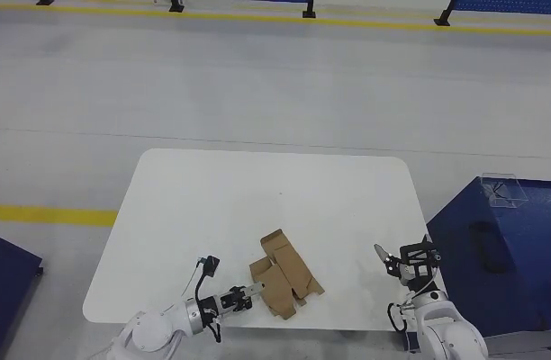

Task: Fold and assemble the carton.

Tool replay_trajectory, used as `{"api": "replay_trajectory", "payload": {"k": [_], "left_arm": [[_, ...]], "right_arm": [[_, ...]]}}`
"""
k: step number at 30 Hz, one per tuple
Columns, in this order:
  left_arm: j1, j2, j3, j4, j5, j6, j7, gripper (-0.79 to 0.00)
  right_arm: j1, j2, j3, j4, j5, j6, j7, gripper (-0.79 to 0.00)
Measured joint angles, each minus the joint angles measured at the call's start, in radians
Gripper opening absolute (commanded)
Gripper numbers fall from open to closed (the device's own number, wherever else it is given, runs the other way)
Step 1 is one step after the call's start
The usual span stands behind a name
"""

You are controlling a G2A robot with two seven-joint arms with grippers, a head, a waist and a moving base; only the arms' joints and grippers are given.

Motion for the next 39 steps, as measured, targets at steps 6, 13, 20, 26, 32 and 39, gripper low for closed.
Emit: {"api": "replay_trajectory", "payload": {"k": [6,13,20,26,32,39], "left_arm": [[-0.079,-0.022,0.075,0.121,-0.038,-0.036,0.008,-0.114],[-0.167,-0.052,0.142,0.251,-0.107,-0.087,0.013,-0.785],[-0.219,-0.068,0.169,0.316,-0.139,-0.124,0.018,-0.785],[-0.263,-0.067,0.155,0.289,-0.202,-0.121,-0.062,-0.785],[-0.324,-0.058,0.149,0.191,-0.139,-0.099,-0.170,-0.785],[-0.381,-0.054,0.146,0.140,-0.180,-0.056,-0.286,-0.785]], "right_arm": [[0.000,0.000,0.000,0.000,0.000,0.000,0.000,0.000],[0.000,0.000,0.000,0.000,0.000,0.000,0.000,0.000],[0.000,0.000,0.000,0.000,0.000,0.000,0.000,0.000],[0.000,0.000,0.000,0.000,0.000,0.000,0.000,0.000],[0.000,0.000,0.000,0.000,0.000,0.000,0.000,0.000],[0.000,0.000,0.000,0.000,0.000,0.000,0.000,0.000]]}}
